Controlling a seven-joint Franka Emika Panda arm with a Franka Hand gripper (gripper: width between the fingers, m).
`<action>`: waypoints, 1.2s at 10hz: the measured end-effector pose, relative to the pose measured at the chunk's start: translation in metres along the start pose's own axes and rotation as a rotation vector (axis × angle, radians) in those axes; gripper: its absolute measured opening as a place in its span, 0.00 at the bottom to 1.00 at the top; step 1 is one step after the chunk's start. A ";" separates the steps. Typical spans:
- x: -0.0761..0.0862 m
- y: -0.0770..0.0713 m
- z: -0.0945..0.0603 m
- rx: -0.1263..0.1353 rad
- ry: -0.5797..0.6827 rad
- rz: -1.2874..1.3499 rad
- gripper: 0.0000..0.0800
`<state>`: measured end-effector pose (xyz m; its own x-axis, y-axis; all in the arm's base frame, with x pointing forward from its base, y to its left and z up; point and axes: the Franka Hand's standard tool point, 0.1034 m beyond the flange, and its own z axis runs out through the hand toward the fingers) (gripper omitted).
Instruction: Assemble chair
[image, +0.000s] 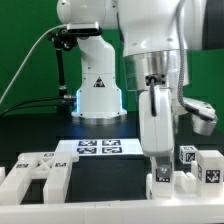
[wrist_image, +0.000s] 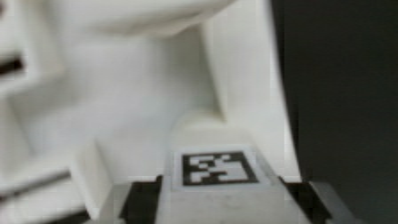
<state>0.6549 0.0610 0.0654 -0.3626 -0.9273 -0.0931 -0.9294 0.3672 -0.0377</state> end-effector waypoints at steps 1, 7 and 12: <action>0.004 0.000 0.000 0.003 -0.002 0.007 0.36; 0.005 0.020 0.006 0.010 0.003 -0.744 0.79; 0.002 0.033 -0.001 0.025 0.035 -1.162 0.81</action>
Offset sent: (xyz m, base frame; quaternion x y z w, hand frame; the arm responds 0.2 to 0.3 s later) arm -0.0163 0.0125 0.0014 -0.0154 -0.0004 -0.2892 0.9572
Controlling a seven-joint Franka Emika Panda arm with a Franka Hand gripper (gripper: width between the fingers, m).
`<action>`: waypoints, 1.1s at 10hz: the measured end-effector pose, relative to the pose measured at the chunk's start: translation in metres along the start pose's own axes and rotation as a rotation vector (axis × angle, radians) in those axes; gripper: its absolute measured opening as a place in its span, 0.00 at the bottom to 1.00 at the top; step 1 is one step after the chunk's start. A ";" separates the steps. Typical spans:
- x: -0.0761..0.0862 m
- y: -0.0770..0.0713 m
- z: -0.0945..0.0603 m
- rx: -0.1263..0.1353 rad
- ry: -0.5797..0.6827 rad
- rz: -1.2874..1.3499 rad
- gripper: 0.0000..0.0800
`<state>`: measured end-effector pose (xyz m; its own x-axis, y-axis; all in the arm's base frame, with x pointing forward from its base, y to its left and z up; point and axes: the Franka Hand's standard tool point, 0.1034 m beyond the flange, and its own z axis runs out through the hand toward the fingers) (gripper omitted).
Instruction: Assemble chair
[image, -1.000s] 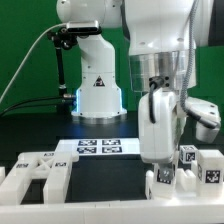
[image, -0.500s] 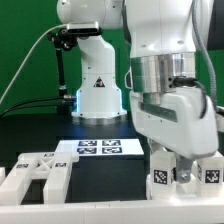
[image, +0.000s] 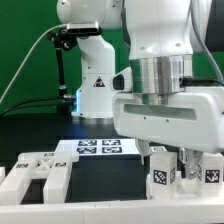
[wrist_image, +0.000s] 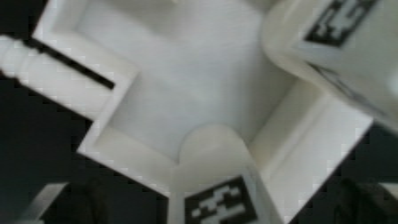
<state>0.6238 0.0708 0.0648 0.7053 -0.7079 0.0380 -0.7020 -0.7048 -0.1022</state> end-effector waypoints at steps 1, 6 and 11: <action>-0.010 0.005 -0.003 0.002 -0.002 -0.021 0.81; -0.007 0.006 0.000 -0.001 -0.005 0.225 0.25; -0.008 0.006 0.001 0.006 -0.015 0.520 0.01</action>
Offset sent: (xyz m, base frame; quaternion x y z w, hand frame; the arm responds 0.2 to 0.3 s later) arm 0.0000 0.0000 0.0000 0.0000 0.0000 0.0650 0.9979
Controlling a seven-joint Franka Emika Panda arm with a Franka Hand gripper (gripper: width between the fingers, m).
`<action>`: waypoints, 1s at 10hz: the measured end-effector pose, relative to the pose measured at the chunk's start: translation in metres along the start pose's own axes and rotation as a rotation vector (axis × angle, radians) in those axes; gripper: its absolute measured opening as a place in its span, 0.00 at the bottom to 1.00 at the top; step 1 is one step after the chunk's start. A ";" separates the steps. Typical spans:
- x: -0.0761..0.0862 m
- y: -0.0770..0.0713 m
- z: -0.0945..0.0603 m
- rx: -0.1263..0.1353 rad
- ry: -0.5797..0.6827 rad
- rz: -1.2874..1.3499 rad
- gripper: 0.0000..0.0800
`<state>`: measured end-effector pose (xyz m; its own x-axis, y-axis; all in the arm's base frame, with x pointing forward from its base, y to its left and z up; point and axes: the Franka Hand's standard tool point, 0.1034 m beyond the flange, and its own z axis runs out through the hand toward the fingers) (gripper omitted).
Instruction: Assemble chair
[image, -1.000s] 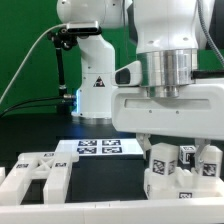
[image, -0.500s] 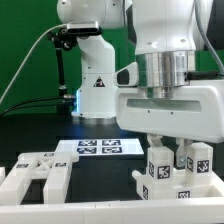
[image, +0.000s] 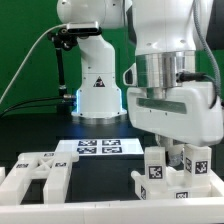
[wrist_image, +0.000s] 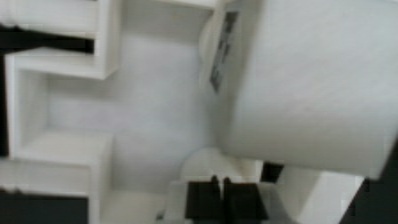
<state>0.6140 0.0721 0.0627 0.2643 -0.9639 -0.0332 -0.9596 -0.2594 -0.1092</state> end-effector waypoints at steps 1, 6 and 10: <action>0.000 0.000 0.000 0.000 0.000 -0.024 0.00; 0.008 0.002 0.000 -0.006 0.005 -0.427 0.28; 0.020 0.004 -0.001 -0.012 0.013 -0.802 0.78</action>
Offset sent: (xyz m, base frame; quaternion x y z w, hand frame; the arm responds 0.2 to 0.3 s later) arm -0.0097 -0.0015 -0.0005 -0.0174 -0.0367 -0.2059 0.9777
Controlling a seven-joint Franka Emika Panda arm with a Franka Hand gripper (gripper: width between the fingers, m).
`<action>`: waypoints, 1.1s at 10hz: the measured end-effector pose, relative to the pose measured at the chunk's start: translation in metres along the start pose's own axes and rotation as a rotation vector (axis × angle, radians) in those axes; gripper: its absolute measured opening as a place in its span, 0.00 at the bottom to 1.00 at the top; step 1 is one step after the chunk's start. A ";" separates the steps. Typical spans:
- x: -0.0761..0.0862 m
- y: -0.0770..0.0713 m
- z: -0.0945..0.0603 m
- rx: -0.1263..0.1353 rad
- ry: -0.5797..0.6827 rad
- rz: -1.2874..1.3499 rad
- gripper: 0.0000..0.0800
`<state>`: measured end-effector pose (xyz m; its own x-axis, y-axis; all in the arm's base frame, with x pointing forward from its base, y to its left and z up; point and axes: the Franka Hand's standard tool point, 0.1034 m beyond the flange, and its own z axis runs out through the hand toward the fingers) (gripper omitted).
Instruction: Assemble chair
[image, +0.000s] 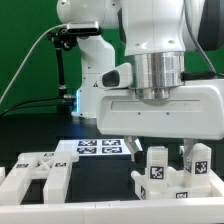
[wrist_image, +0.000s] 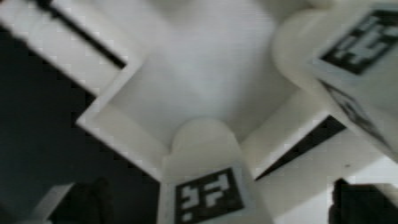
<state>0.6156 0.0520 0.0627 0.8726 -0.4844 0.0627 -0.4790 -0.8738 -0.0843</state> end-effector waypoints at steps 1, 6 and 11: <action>0.001 0.002 0.000 -0.006 0.002 -0.080 0.80; 0.002 0.002 0.000 -0.005 0.004 0.032 0.81; 0.001 0.002 0.001 -0.005 0.005 0.369 0.36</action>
Offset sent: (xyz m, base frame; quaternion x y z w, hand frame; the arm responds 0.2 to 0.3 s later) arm 0.0000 0.0000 0.0000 0.0000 0.0000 0.0650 0.9979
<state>0.6159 0.0496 0.0619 0.6404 -0.7673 0.0334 -0.7620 -0.6402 -0.0972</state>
